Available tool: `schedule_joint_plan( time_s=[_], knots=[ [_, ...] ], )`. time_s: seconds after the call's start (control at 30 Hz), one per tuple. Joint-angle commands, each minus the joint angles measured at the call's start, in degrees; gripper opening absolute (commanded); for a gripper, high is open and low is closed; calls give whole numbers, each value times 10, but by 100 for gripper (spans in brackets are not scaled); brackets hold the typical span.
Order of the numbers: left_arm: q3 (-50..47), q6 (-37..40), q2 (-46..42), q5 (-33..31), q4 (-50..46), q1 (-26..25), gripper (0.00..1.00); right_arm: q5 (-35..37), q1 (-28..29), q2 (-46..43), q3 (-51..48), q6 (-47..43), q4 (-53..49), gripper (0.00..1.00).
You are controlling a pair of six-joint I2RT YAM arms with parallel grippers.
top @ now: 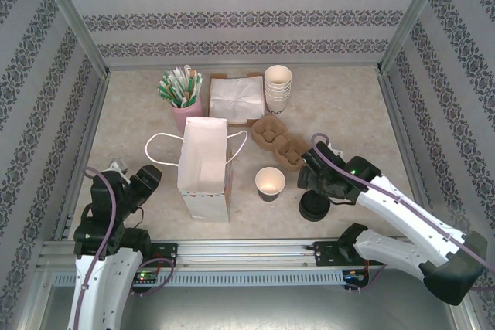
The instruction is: Pack the takeout coffee
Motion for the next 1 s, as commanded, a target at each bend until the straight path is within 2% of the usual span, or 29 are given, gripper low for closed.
schedule_joint_plan(
  time_s=[0.0, 0.53, 0.97],
  knots=[
    [-7, 11, 6, 16, 31, 8, 52, -39, -7, 6, -23, -17, -19, 79],
    [-16, 0, 24, 26, 48, 8, 53, -40, 5, 79, -48, -37, -16, 80],
    [-14, -2, 24, 33, 49, 8, 53, -38, 13, 102, -55, -36, 3, 82]
  ],
)
